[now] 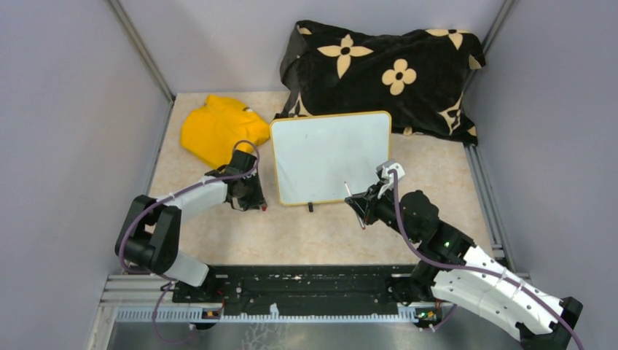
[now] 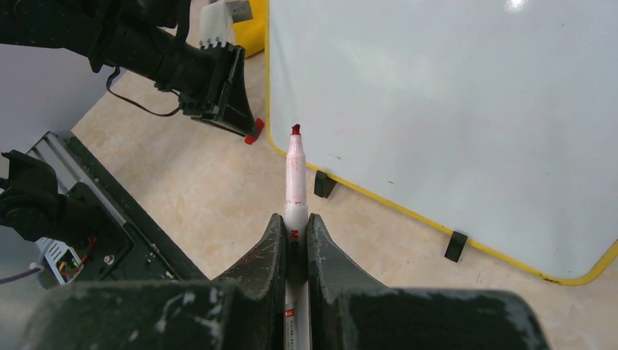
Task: Write a sentence on the whiteboard
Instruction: Place the pen cap at the center of the board.
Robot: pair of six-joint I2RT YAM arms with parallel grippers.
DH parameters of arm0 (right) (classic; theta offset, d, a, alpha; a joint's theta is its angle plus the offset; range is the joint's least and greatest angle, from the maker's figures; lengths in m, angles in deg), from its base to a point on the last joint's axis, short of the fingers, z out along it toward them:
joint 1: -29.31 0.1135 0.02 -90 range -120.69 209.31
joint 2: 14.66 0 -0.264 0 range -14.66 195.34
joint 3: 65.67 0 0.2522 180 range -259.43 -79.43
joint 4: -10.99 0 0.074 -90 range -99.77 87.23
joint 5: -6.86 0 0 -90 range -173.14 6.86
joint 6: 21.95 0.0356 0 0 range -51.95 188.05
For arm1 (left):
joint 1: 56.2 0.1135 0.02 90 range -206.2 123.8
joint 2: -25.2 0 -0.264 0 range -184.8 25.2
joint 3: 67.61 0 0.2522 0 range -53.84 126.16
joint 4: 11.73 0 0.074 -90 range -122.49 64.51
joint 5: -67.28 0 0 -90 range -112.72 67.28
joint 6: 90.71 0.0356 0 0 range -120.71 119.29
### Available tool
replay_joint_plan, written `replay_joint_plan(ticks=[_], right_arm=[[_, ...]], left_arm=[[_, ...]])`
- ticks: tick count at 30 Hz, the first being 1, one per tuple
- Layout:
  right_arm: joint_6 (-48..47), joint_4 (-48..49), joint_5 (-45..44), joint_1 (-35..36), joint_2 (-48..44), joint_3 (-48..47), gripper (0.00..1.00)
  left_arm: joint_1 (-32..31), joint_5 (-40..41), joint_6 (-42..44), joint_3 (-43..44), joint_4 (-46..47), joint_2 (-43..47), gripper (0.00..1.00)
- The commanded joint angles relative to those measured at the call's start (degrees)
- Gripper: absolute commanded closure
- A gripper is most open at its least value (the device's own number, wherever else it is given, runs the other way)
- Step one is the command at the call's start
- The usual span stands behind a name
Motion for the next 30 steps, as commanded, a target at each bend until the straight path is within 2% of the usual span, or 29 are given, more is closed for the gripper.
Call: replay_joint_plan(ticks=[1, 8, 12, 14, 17, 21, 24, 27, 30], right_arm=[[-0.79, 2.43, -0.22, -0.10, 0.29, -0.32, 1.00], [-0.65, 1.85, 0.36, -0.08, 0.66, -1.71, 1.00], [-0.79, 1.59, 1.19, -0.06, 0.63, -2.94, 1.00], [-1.55, 2.00, 2.19, -0.07, 0.58, -3.64, 1.00], [-3.07, 3.63, 3.93, -0.06, 0.65, -4.56, 1.00], [-5.02, 6.41, 5.19, -0.07, 1.92, -5.38, 1.00], [-5.18, 9.29, 8.80, -0.06, 3.35, -5.76, 1.00], [-4.22, 12.26, 12.42, -0.06, 4.90, -6.10, 1.00], [-2.75, 15.44, 14.75, -0.06, 6.25, -6.25, 1.00]], left_arm=[[0.16, 2.35, -0.85, -1.01, -0.60, 1.76, 0.61], [0.20, 3.10, -0.19, 2.24, -6.04, 11.05, 0.40], [0.14, 3.64, 2.75, 5.00, -7.88, 20.99, 0.35], [0.17, -0.01, 6.13, 5.19, -4.49, 26.70, 0.34], [0.20, -13.12, 12.65, 2.02, 9.69, 35.12, 0.31], [0.21, -28.59, 11.98, -4.44, 32.01, 41.07, 0.24], [0.17, -36.98, 5.84, -6.52, 45.04, 39.41, 0.22], [-0.06, -48.60, -3.54, -7.11, 57.15, 33.90, 0.22], [-1.39, -54.24, -13.01, -7.16, 67.58, 28.26, 0.22]])
